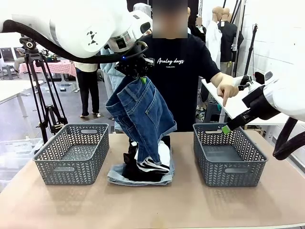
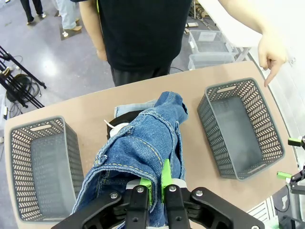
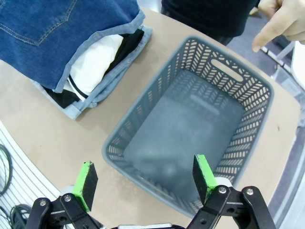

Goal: Sort the tops and bottoms.
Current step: Sort the clothes according to human instructions.

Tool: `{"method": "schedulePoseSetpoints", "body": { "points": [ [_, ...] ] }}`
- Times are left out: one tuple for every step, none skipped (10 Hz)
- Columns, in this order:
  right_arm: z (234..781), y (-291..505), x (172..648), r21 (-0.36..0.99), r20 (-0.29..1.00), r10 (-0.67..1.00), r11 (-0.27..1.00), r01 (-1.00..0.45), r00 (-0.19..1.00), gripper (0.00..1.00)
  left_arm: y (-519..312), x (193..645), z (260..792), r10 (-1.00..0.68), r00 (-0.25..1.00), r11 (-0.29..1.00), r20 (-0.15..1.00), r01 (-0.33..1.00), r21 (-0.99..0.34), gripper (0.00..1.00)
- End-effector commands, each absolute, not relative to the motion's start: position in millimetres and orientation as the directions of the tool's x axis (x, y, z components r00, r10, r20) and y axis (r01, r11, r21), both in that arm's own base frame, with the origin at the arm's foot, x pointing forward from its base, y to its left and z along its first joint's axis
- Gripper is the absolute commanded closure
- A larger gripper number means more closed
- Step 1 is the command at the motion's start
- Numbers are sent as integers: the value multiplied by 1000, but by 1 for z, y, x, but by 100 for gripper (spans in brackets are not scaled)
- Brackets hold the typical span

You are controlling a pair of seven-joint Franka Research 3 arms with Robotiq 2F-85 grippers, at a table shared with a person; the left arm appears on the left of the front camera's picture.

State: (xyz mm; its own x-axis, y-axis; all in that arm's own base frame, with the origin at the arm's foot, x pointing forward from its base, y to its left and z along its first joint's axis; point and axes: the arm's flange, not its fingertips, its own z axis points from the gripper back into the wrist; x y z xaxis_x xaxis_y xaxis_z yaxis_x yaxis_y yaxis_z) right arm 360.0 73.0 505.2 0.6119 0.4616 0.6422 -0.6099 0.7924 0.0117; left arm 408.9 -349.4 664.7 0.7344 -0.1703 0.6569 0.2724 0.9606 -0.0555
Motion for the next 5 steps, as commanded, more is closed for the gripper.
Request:
{"method": "schedulePoseSetpoints", "body": {
  "points": [
    [521, 61, 347, 8, 646, 444, 809, -588, 620, 0, -347, 408, 672, -164, 728, 960, 665, 272, -62, 100],
    [532, 46, 336, 13, 641, 434, 818, -574, 633, 0, -347, 408, 672, -164, 728, 960, 665, 272, -62, 100],
    [541, 26, 325, 36, 625, 420, 827, -562, 658, 0, -347, 408, 672, -164, 728, 960, 665, 272, -62, 100],
    [548, 4, 313, 46, 626, 392, 844, -534, 674, 0, -347, 408, 672, -164, 728, 960, 665, 272, -62, 100],
    [553, -14, 302, 46, 635, 375, 854, -518, 676, 0, -347, 408, 672, -164, 728, 960, 665, 272, -62, 100]
  ]
}}
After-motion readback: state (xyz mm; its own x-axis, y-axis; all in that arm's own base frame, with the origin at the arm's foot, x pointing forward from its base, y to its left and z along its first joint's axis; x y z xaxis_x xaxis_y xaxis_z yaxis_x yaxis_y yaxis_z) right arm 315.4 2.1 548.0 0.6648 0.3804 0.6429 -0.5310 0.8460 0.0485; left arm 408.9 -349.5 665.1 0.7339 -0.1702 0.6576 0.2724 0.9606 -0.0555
